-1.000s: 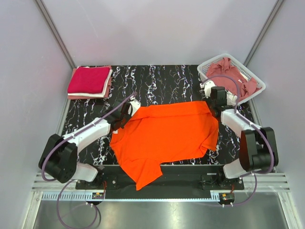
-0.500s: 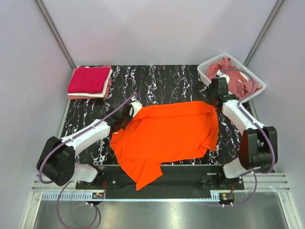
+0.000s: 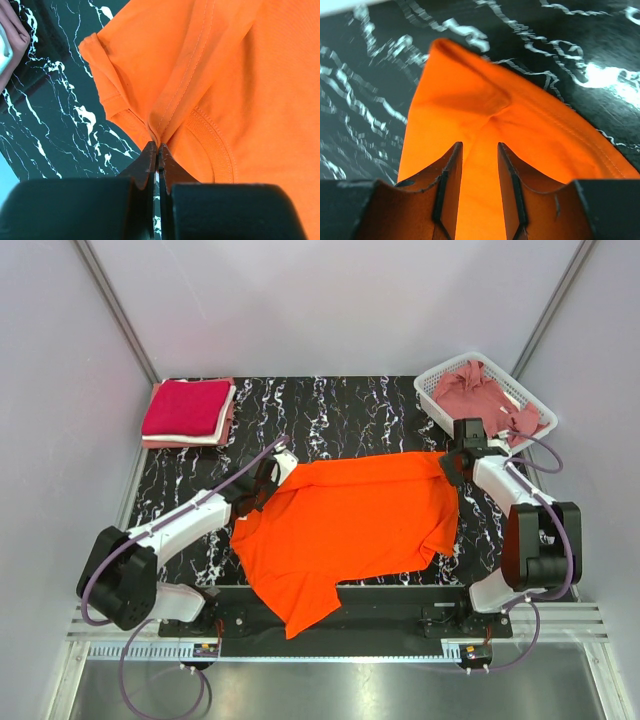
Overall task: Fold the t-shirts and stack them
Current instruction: Fold the tshirt
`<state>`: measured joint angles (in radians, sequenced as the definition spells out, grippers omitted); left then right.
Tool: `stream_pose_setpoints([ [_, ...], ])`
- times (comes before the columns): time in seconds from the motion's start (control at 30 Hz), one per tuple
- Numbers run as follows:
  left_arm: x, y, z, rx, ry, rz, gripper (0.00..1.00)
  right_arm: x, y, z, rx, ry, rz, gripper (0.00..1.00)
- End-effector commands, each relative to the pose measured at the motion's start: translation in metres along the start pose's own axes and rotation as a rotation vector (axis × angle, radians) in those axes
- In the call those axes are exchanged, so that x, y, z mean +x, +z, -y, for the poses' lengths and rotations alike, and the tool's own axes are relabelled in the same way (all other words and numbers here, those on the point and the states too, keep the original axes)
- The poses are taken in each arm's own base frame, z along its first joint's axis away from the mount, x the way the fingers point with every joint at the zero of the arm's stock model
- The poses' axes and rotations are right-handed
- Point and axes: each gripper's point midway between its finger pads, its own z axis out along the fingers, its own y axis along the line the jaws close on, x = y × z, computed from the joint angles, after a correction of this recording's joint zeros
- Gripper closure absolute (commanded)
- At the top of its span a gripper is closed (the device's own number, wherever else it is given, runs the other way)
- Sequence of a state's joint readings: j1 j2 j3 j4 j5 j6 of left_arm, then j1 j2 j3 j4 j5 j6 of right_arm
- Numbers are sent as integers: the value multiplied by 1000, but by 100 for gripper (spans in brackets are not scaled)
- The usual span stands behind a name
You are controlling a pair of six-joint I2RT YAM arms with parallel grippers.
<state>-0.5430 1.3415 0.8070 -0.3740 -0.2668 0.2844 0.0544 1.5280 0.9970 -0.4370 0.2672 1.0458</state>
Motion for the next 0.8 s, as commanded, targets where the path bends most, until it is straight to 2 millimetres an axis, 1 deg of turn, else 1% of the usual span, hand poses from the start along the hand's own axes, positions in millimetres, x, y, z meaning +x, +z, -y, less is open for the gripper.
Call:
stream_pose_setpoints([
  [0.0,-8,-8,-7,-28,3,44,100,-3,13,14,72,184,-2,59],
  [0.07,-10,-9,-6,-20,2,51,100,-1,19,17,88,197,-18,59],
  [0.1,-11,-9,-6,-19,0,53,100,-7,22,20,96,225,-25,59],
  [0.13,-11,-8,-4,-12,0,55,100,-8,24,20,95,232,-34,59],
  [0.17,-12,-9,-4,-11,-2,57,100,-3,28,22,108,239,-54,59],
  [0.33,-19,-8,-5,-12,-10,71,100,3,40,32,154,281,-65,61],
  [0.43,-17,-8,-5,-13,-4,67,100,0,45,27,150,296,-55,61],
  [0.5,-16,-9,-5,-15,-1,66,100,2,48,26,154,309,-63,61],
  [0.77,-16,-9,-6,-17,6,68,100,2,49,20,143,356,-74,61],
])
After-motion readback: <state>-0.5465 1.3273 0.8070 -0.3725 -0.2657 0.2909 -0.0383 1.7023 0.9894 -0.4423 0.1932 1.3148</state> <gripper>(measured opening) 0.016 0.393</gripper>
